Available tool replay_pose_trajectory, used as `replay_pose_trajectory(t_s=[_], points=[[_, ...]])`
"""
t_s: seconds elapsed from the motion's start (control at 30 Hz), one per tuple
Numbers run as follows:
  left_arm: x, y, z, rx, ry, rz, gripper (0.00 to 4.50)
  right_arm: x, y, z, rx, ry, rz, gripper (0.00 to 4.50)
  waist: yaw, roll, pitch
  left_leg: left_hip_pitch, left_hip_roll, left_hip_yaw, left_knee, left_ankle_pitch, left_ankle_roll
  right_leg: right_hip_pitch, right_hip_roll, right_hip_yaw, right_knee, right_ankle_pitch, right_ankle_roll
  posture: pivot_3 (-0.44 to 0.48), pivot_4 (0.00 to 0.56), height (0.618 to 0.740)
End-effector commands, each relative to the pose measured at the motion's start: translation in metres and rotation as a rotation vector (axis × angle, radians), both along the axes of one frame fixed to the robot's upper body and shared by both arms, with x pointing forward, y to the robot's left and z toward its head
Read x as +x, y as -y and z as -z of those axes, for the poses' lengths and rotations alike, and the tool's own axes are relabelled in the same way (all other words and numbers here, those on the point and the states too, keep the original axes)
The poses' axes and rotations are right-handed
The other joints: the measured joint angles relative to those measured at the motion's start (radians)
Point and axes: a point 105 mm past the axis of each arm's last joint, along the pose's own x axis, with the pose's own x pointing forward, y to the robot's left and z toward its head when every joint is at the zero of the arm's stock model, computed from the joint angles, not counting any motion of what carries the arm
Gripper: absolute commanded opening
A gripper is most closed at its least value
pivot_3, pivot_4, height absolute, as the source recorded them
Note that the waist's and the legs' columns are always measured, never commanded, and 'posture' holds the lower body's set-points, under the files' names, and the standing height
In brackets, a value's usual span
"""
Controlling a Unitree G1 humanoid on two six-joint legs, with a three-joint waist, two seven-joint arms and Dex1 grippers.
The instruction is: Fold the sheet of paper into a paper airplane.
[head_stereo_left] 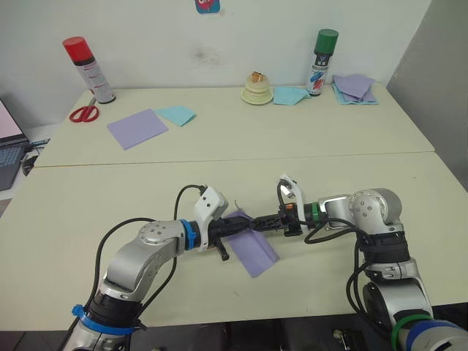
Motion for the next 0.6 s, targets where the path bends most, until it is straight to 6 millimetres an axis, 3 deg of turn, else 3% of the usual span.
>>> replay_pose_trajectory(t_s=[0.03,0.1,0.2,0.37,0.6], points=[[-0.004,0.002,-0.001,0.027,0.032,0.026,0.0,0.007,0.005,0.001,-0.014,0.061,0.023,1.8,0.0,0.0,0.0,0.0,0.0,0.0,0.0,0.0,0.0,0.0,0.0,0.0,0.0,0.0,0.0,0.0,0.15,0.74],[-0.007,-0.002,0.008,0.067,0.015,0.034,0.0,0.009,0.007,0.001,-0.017,0.069,0.029,1.26,-0.001,0.0,0.0,0.0,0.0,0.0,0.0,0.0,0.0,0.0,0.0,0.0,0.0,0.0,0.0,0.0,0.15,0.74],[-0.013,-0.008,0.029,0.156,-0.024,0.058,0.0,0.01,0.009,0.001,-0.021,0.077,0.031,0.07,-0.002,0.0,0.0,0.0,0.0,0.0,0.0,0.0,0.0,0.0,0.0,0.0,0.0,0.0,0.0,0.0,0.15,0.74],[-0.007,-0.021,0.051,0.25,-0.044,0.019,0.0,0.012,0.014,0.001,-0.03,0.084,0.038,0.02,0.001,0.0,0.0,0.002,0.0,0.0,0.0,0.0,0.0,0.002,0.0,0.0,0.0,0.0,0.0,0.0,0.15,0.74],[0.005,-0.042,0.048,0.301,-0.007,-0.009,0.0,0.018,0.032,0.004,-0.07,0.096,0.076,0.02,0.001,0.0,0.0,0.004,0.0,0.0,0.001,0.0,0.0,0.005,0.0,-0.001,-0.001,0.0,0.001,0.0,0.15,0.74]])
